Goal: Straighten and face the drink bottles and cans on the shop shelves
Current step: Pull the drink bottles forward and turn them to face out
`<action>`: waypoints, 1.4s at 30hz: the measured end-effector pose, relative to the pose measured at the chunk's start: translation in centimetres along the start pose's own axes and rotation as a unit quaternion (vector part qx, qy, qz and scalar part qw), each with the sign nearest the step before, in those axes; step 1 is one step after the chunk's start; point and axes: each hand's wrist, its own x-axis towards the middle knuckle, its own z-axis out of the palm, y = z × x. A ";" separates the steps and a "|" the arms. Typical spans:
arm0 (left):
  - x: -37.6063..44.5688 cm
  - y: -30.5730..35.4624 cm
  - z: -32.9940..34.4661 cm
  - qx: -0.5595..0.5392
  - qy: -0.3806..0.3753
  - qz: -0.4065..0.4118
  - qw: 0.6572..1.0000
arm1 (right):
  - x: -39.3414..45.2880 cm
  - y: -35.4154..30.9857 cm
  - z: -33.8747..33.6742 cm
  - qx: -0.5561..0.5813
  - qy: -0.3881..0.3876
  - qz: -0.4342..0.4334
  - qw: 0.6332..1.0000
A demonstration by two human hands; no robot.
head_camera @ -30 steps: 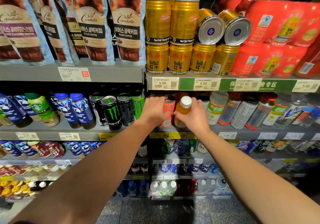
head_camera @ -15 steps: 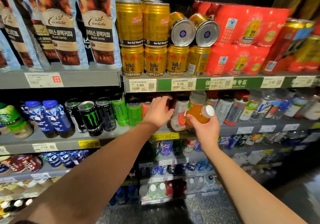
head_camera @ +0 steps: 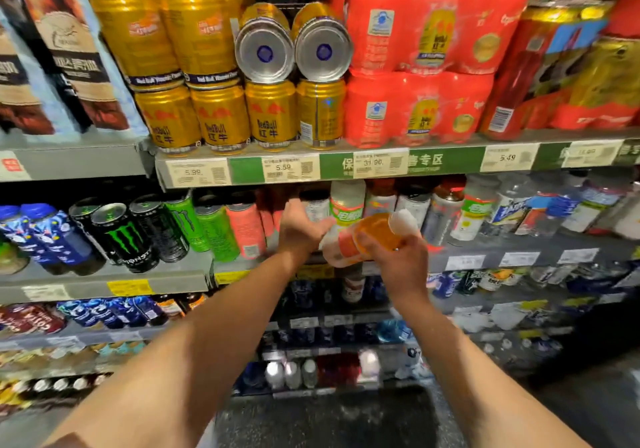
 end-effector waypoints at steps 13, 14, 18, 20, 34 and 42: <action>-1.7 -0.4 -0.2 0.019 0.167 -0.042 0.985 | 2.0 1.5 0.6 -0.008 -0.124 -0.041 0.991; -1.9 -0.5 -0.5 0.020 0.175 -0.045 0.983 | 1.9 1.2 0.9 -0.016 -0.125 -0.052 0.991; -3.0 -0.7 -1.1 0.022 0.208 -0.048 0.977 | 1.3 0.1 2.4 -0.065 -0.132 -0.117 0.982; -3.3 -0.8 -1.2 0.022 0.219 -0.053 0.974 | 1.2 -0.2 3.2 -0.082 -0.126 -0.154 0.976; -2.2 -3.3 -4.6 0.146 0.180 0.083 0.969 | 0.8 -3.4 8.9 -0.219 -0.049 -0.133 0.965; -0.6 -4.6 -7.0 0.275 0.090 0.181 0.940 | 1.0 -4.2 11.3 -0.336 -0.036 -0.093 0.936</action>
